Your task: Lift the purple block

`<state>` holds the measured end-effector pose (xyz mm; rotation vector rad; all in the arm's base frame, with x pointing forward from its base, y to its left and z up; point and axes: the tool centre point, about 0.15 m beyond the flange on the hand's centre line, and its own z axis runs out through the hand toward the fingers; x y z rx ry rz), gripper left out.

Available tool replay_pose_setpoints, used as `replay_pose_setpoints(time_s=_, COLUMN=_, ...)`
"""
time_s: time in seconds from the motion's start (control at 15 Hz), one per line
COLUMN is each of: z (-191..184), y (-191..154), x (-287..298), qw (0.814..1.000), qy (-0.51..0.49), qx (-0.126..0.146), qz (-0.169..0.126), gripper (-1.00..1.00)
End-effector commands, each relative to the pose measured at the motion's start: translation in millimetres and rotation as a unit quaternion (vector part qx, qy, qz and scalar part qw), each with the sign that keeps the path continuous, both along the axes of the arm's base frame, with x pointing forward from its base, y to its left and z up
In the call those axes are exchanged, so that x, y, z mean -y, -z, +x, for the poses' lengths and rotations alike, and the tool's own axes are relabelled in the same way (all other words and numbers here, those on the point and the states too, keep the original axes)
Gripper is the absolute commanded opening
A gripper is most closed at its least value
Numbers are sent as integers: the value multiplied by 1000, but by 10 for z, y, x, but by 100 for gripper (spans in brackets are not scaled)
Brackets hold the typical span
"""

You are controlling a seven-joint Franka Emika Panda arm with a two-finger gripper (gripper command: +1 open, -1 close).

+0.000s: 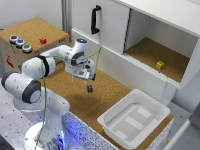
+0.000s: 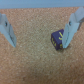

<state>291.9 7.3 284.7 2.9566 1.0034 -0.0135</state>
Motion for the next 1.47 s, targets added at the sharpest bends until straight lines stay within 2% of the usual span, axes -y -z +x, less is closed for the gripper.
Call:
replay_pose_setpoints(time_s=0.0, z=567, y=350, x=65, qw=998, qy=-57, qx=-2, qz=-31, gripper=100)
replay_pose_setpoints(time_s=0.2, z=708, y=464, x=76, qw=996, qy=-81, qx=6, qz=-30, gripper=100)
replay_pose_setpoints(time_s=0.27, z=785, y=502, x=83, qw=997, qy=-79, qx=-2, qz=-15, gripper=100)
replay_pose_setpoints(time_s=0.4, z=901, y=546, x=31, qw=995, qy=-95, qx=6, qz=-13, gripper=100)
replay_pose_setpoints(time_s=0.73, z=869, y=758, x=171, qw=993, qy=-116, qx=-17, qz=-22, gripper=100)
replay_pose_setpoints(time_s=1.07, z=891, y=832, x=151, qw=992, qy=-124, qx=-19, qz=-14, gripper=100)
replay_pose_setpoints(time_s=1.13, z=895, y=836, x=161, qw=992, qy=-121, qx=-20, qz=-11, gripper=-100)
replay_pose_setpoints(time_s=1.4, z=907, y=869, x=141, qw=993, qy=-118, qx=-23, qz=-2, gripper=-100)
